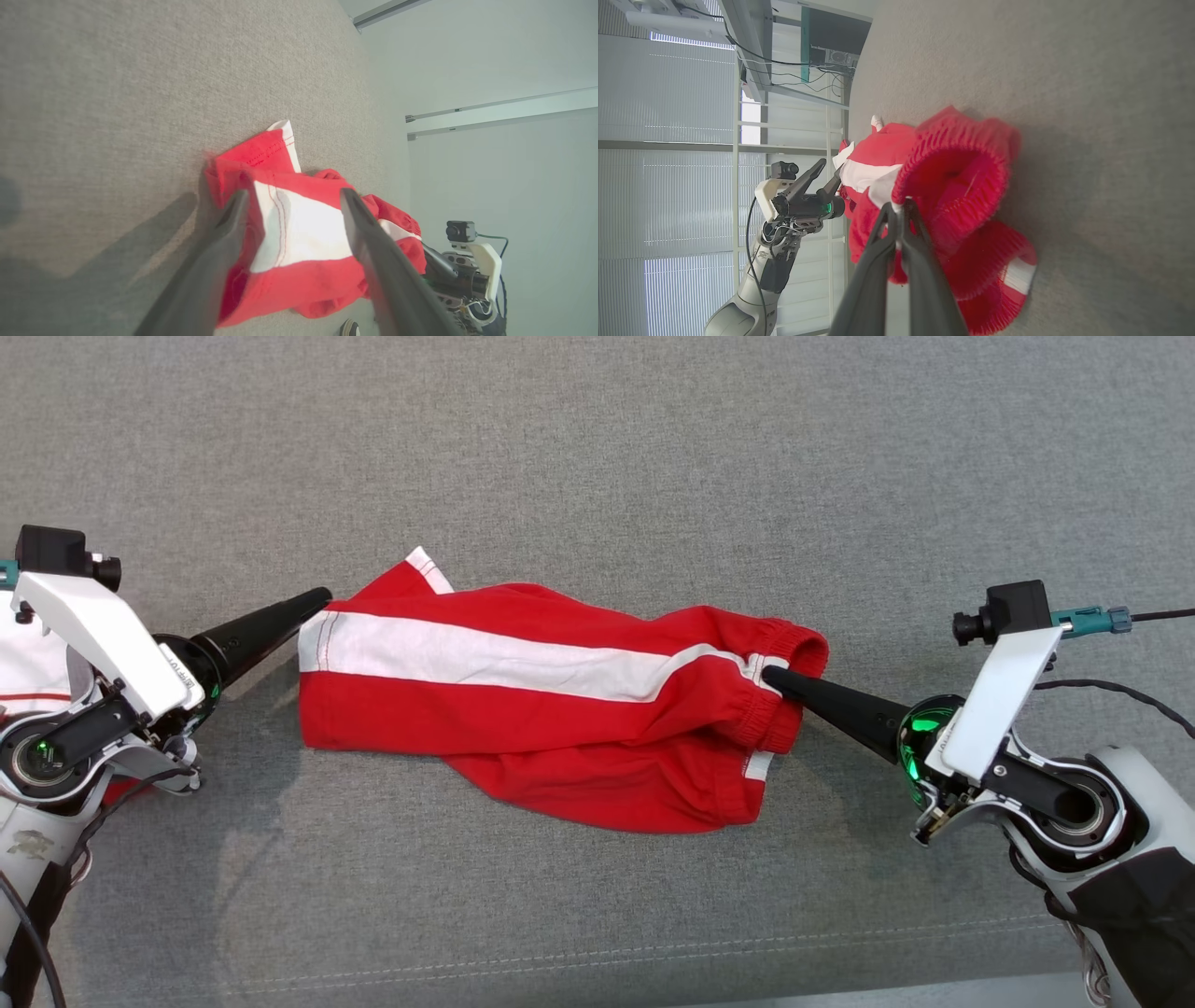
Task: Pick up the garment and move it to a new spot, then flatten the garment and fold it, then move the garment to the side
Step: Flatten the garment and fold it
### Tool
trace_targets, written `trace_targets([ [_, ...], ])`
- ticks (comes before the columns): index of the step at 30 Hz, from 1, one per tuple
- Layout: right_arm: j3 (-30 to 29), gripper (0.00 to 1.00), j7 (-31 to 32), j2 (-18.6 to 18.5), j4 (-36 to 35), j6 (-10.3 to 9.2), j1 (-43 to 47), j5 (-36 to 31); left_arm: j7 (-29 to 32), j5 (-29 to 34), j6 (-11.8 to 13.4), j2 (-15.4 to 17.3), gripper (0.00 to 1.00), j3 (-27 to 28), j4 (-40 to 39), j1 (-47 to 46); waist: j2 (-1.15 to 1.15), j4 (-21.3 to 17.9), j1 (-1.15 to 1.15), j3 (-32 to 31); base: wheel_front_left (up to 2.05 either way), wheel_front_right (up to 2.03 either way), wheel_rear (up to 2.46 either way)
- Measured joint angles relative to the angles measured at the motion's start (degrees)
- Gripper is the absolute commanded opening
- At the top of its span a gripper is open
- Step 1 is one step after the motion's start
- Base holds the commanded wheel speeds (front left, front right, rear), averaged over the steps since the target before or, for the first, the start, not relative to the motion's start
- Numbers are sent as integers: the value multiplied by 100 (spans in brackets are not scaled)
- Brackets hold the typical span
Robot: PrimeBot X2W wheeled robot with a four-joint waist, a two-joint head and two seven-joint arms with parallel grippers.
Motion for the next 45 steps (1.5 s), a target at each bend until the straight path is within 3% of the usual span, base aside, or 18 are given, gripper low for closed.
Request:
trace_targets([
  [17, -145, 0, 24, 130, 41, 0, 2, -48, 390, -63, 0, -201, 98, 175, 68, 132, 0, -33, 0, -34, 0, 0, 0],
  [19, -178, 0, 24, 168, 42, 1, 0, -48, 399, -55, 1, -201, 65, 198, 68, 132, 0, -52, 0, -25, 0, 0, 0],
  [21, -196, 0, 24, 208, 47, 0, -3, -48, 448, -33, 0, -199, 0, 211, 67, 132, 0, -68, 0, -20, 0, 0, 0],
  [28, -360, 0, 1, 277, 57, 0, -31, -48, 541, 3, 1, -209, 0, 363, -25, 132, 0, -69, 0, -81, 0, 0, 0],
  [37, -836, 0, -246, 399, 112, 0, -378, -31, 167, -4, 1, -392, 0, 1165, -890, 55, 0, 105, 0, -230, 0, 0, 0],
  [45, -1363, 0, -1356, 399, 249, 0, -2228, -692, -1007, 956, 7, -938, 0, 1831, -1847, -914, 0, 322, 0, -328, 0, 0, 0],
])
